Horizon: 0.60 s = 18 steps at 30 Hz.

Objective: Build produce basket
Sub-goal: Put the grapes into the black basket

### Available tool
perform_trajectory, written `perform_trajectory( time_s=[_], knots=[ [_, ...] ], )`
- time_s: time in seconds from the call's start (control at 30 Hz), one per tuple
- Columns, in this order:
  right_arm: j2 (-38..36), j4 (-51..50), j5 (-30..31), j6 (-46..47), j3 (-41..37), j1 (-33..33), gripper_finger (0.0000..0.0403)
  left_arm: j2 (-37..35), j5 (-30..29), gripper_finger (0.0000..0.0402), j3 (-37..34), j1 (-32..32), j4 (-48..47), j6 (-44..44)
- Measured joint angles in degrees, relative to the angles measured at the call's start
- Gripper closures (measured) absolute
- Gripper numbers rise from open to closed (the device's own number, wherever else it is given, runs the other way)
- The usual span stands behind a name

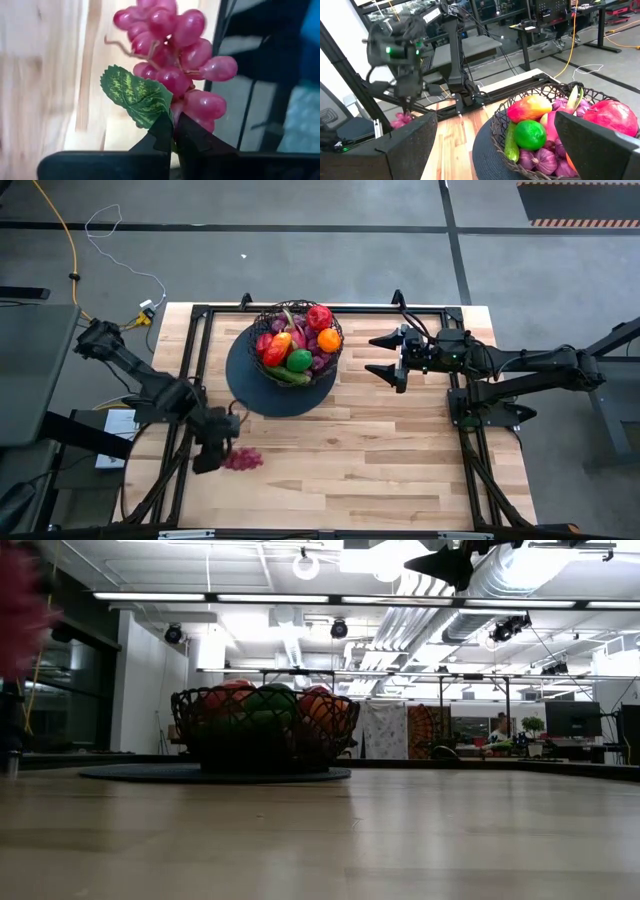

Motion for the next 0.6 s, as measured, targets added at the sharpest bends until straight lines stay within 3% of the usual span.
perform_trajectory(
  time_s=[0.2,0.6],
  knots=[
    [0.0,0.0,0.0,-0.5,0.0,0.0,0.0011,-0.3,-0.5,0.0401,7.9,9.8,-0.1,7.7],
    [0.0,1.4,0.0,-0.6,0.0,0.0,0.0011,0.9,-9.1,0.0401,24.0,32.2,-0.3,30.7]
  ],
)
